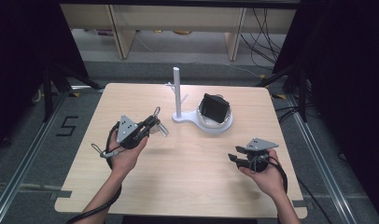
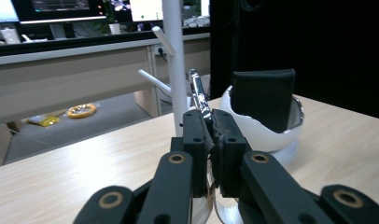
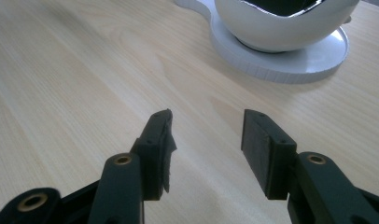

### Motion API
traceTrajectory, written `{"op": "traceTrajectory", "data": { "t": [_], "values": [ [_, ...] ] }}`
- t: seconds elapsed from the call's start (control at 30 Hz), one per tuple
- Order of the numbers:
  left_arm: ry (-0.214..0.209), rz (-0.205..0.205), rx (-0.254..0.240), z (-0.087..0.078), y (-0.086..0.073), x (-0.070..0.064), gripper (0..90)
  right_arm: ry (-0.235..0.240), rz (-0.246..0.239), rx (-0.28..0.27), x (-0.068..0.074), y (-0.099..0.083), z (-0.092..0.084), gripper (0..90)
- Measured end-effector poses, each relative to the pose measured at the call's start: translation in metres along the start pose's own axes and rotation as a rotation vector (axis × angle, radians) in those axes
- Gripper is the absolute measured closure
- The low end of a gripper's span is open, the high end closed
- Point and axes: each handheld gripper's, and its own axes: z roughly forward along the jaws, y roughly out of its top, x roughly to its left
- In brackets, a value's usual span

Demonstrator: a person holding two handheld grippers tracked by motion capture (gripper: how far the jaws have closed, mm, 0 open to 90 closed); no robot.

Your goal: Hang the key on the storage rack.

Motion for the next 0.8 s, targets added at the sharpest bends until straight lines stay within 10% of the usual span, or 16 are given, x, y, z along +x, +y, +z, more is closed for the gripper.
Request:
{"op": "traceTrajectory", "data": {
  "t": [0.33, 0.8],
  "values": [
    [0.080, 0.019, -0.005, 0.022, 0.009, 0.009, 84.9, -0.011, 0.087, -0.032, 0.006, -0.016, 0.003, 54.7],
    [0.170, 0.061, -0.012, 0.055, 0.027, 0.011, 84.8, -0.017, 0.047, -0.054, 0.003, -0.015, 0.003, 54.9]
  ]
}}
